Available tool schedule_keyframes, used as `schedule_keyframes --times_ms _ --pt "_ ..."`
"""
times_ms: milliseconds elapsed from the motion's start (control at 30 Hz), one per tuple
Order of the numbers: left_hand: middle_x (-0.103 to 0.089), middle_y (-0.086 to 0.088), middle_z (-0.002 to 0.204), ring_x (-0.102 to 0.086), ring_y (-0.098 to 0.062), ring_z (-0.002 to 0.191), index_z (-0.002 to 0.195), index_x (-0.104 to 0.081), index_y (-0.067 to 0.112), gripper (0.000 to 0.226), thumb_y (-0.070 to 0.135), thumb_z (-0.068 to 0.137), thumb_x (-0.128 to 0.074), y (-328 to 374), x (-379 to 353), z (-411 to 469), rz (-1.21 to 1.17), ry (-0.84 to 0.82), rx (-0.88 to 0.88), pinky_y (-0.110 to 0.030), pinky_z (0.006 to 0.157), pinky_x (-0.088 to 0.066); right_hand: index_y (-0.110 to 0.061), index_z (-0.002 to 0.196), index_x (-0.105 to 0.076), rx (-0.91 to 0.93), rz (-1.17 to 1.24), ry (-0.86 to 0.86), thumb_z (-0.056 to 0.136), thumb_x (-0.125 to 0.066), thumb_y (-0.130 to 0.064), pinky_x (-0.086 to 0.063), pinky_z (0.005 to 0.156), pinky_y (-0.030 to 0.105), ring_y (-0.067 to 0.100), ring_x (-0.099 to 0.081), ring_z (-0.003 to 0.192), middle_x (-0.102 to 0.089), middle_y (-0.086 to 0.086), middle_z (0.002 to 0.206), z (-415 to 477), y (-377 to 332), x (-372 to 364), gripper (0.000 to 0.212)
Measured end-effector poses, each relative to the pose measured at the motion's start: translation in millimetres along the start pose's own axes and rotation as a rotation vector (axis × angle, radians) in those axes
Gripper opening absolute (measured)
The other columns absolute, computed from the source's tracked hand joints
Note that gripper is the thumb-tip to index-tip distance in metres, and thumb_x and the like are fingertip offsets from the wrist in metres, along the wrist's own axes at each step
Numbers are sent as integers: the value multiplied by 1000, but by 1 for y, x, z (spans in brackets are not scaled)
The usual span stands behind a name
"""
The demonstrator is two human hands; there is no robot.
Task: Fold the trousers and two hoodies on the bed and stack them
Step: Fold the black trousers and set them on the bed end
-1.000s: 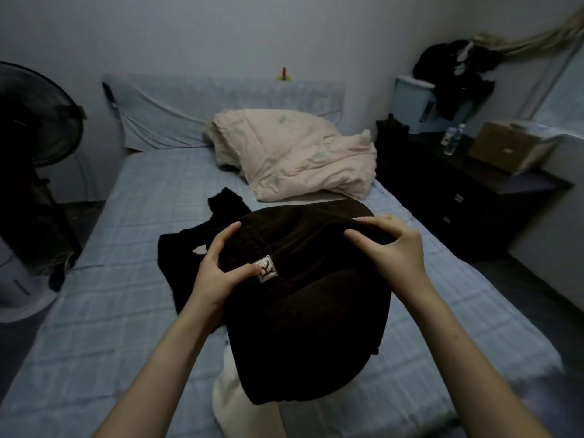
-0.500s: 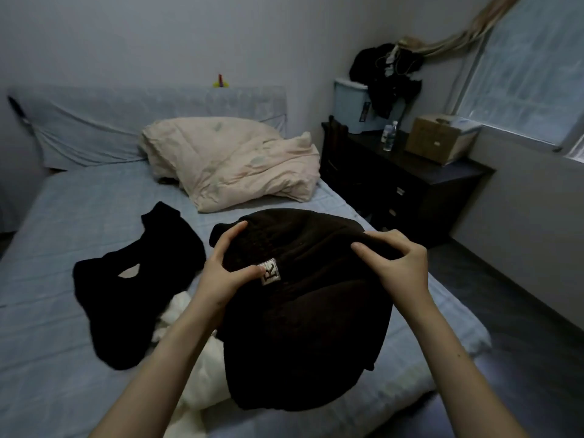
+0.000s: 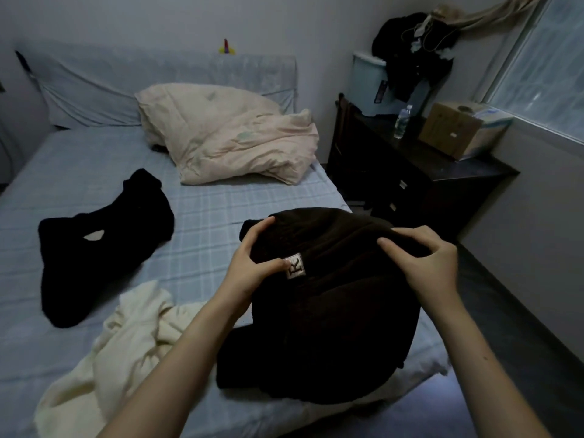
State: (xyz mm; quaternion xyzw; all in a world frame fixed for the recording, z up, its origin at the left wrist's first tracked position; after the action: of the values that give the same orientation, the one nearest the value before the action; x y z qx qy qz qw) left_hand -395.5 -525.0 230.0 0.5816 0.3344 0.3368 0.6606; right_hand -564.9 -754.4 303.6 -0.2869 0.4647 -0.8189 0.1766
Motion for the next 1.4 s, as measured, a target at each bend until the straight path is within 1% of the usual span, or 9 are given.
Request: schedule_keyframes --times_ms 433,633,733,933,1033,1167,1267,1333,1400 --pt "-60 15 122 -65 -1 101 125 -55 54 79 2 68 -76 -94 -65 89 29 -17 198 -21 75 -56 -35 91 -74 -220 -146 -96 78 -83 -25 -47 79 14 -1 -64 90 -67 -13 93 57 160 -6 19" --pt "-62 4 122 -68 -10 99 126 -55 51 81 8 60 -74 -124 -65 132 111 -61 296 -24 73 -56 -25 116 -69 -456 -229 -453 82 -80 -29 -44 84 11 1 -59 107 -65 -9 115 68 235 -47 36" --pt "-62 6 121 -68 -8 97 126 -55 51 80 7 62 -75 -138 -61 138 137 -63 341 -24 73 -57 -25 124 -66 -524 -229 -614 83 -78 -31 -50 96 28 9 -60 112 -65 -8 117 68 257 -62 43" --pt "-60 8 124 -66 -5 101 126 -54 54 81 6 64 -74 -159 -61 141 165 10 398 -21 74 -55 -22 128 -64 -493 -181 -677 88 -74 -24 -47 99 27 3 -57 109 -62 -7 117 83 279 -90 42" --pt "-61 7 122 -66 -5 98 126 -55 52 80 2 66 -74 -166 -70 139 193 32 410 -26 77 -59 -25 135 -57 -474 -205 -892 88 -74 -28 -40 88 12 6 -56 111 -60 -10 115 91 293 -104 50" --pt "-63 6 118 -68 -9 94 126 -55 52 80 0 69 -75 -176 -79 141 215 74 445 -33 80 -60 -32 148 -41 -388 -296 -1261 86 -75 -36 -35 97 19 4 -50 117 -54 -17 125 116 310 -115 72" --pt "-62 9 118 -69 -6 93 126 -55 53 81 0 67 -76 -184 -78 146 218 120 459 -29 76 -60 -35 154 -27 -314 -353 -1496 85 -74 -39 -32 102 20 4 -44 124 -48 -14 137 132 324 -125 84" --pt "-61 10 121 -68 -4 96 126 -55 53 81 2 67 -76 -191 -76 149 228 133 468 -25 76 -58 -38 155 -24 -258 -388 -1607 84 -75 -41 -37 101 20 4 -48 122 -47 -15 141 143 332 -132 87" --pt "-60 10 124 -67 -6 99 128 -54 53 82 2 67 -75 -197 -73 153 228 138 473 -28 80 -59 -44 150 -32 -301 -360 -1651 80 -78 -42 -52 85 20 7 -67 101 -54 -17 132 159 339 -141 84"
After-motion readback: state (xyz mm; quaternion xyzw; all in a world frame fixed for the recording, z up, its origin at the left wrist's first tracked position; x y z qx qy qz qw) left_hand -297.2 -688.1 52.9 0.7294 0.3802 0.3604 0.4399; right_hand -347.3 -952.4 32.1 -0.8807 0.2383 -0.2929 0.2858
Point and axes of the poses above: each hand's wrist, its own z-axis towards the middle knuckle, its own x-axis out of the back of the hand, y = z × x, the point moved 4 cm from there along z, towards the middle knuckle
